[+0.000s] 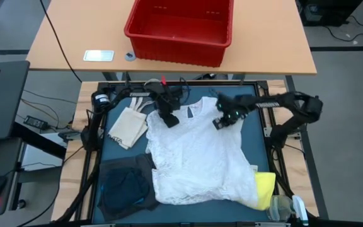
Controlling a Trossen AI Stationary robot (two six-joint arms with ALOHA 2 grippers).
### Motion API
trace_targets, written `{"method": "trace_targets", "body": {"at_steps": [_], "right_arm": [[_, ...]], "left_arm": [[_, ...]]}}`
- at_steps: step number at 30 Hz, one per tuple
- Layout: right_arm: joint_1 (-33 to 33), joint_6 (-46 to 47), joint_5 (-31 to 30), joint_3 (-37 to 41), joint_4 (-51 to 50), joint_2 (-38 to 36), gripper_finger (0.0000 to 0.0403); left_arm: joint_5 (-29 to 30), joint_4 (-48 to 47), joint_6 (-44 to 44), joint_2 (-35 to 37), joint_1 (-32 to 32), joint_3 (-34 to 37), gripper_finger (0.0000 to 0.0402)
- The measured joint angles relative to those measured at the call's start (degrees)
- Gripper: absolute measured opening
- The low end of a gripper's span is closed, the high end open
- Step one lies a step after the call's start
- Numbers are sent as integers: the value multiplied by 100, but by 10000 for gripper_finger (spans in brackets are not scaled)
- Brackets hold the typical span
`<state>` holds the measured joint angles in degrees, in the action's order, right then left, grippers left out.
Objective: Fold laundry
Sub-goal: Fold the white shirt
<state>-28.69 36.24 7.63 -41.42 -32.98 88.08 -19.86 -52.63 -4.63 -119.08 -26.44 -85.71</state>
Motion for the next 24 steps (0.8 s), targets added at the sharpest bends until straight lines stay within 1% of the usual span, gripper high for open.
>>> {"method": "trace_targets", "body": {"at_steps": [3, 6, 8, 11, 13, 15, 19, 22, 24], "right_arm": [[-547, -552, -328, -602, -222, 251, 6], [-959, -994, -482, -1448, -405, 481, 6], [-1137, -1306, -423, -1986, -797, 672, 6], [-1240, -1658, -115, -2597, -1560, 835, 6], [-1186, -1717, 73, -2721, -2042, 816, 7], [-1043, -1703, 194, -2672, -2254, 656, 8], [-638, -1375, 261, -2512, -2523, 189, 8], [-331, -905, 457, -2351, -2492, -124, 8], [-147, -609, 587, -2254, -2475, -303, 8]], "left_arm": [[2, -184, 164, -14, -344, 0, 143], [3, -380, 315, -14, -665, 0, 143], [2, -581, 366, -12, -855, 0, 143], [-70, -775, 415, 34, -1062, 0, 143], [-280, -691, 499, 132, -1116, 0, 143], [-521, -459, 640, 245, -1073, 0, 143], [-846, 574, 845, 377, -773, -2, 143], [-820, 1345, 702, 279, -503, -13, 137], [-803, 1532, 400, 97, -414, -22, 127]]}}
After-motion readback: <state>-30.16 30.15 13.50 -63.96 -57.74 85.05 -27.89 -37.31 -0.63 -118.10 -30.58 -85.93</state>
